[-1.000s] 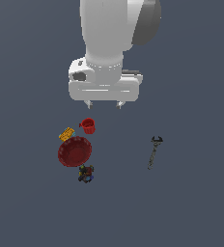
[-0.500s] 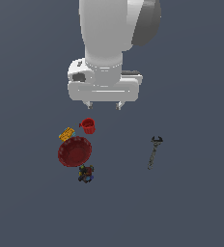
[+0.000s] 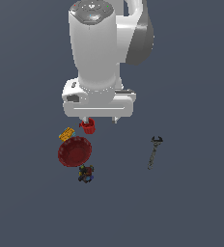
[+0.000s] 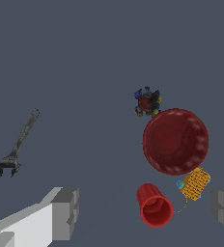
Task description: Pick up a designated object from a clutter of objects.
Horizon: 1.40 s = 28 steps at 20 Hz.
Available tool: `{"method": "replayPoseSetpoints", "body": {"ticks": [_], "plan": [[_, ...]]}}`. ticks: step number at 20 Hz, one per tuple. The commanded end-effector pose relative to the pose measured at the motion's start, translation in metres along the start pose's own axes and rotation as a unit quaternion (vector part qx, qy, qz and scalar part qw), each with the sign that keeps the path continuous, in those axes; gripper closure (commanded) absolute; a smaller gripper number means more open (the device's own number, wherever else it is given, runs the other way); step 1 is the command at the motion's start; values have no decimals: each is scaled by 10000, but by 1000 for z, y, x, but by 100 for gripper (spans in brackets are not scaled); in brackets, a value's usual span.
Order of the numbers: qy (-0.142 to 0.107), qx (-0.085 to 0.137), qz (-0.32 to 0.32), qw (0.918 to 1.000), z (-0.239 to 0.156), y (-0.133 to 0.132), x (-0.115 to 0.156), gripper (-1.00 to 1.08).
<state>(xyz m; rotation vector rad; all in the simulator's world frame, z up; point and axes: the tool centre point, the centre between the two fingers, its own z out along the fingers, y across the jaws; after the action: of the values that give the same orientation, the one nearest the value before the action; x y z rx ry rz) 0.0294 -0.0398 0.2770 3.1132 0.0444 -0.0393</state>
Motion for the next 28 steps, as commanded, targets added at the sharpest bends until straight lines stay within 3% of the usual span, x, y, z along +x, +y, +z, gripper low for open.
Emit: {"method": "replayPoseSetpoints", "body": {"ticks": [1, 14, 28], "plan": [[8, 25, -8, 10000, 15, 6, 12, -92], [85, 125, -47, 9999, 123, 48, 75, -92], [126, 137, -66, 9998, 195, 74, 96, -92]]}}
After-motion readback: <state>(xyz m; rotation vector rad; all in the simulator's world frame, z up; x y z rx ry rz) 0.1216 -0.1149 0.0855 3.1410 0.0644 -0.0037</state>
